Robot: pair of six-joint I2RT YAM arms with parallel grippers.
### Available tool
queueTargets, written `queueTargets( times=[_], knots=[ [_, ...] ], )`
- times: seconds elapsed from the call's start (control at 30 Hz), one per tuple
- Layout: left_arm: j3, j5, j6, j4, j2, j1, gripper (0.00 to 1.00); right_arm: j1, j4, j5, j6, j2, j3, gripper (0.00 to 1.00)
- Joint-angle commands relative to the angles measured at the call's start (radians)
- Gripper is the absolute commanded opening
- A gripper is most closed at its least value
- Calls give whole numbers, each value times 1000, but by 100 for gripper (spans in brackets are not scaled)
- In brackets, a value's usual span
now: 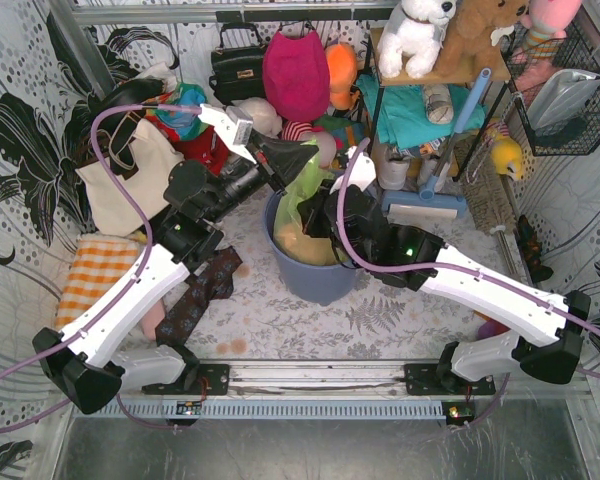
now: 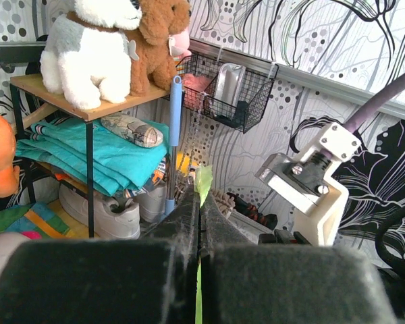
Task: Tie the trash bag
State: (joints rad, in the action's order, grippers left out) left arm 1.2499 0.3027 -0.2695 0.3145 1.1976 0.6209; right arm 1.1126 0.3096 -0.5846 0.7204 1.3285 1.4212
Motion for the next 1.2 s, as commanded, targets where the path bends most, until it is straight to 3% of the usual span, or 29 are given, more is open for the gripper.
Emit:
queueTargets(
  times=[0.0, 0.67, 0.83, 0.9, 1.07, 1.17],
  knots=[
    [-10, 22, -7, 48, -30, -6, 0, 9, -32, -75, 127, 12, 19, 0],
    [-64, 95, -43, 79, -53, -6, 0, 9, -157, -323, 305, -47, -126, 0],
    [-78, 103, -39, 78, -67, -6, 4, 9, -193, -360, 327, -88, -178, 0],
    [-83, 106, -36, 76, -75, -7, 9, 9, -213, -366, 320, -98, -191, 0],
    [-92, 84, -4, 48, -103, -6, 48, 7, -248, -355, 287, -103, -199, 0],
    [-106, 55, 38, 35, -144, -6, 60, 8, -251, -345, 281, -96, -191, 0]
  ],
)
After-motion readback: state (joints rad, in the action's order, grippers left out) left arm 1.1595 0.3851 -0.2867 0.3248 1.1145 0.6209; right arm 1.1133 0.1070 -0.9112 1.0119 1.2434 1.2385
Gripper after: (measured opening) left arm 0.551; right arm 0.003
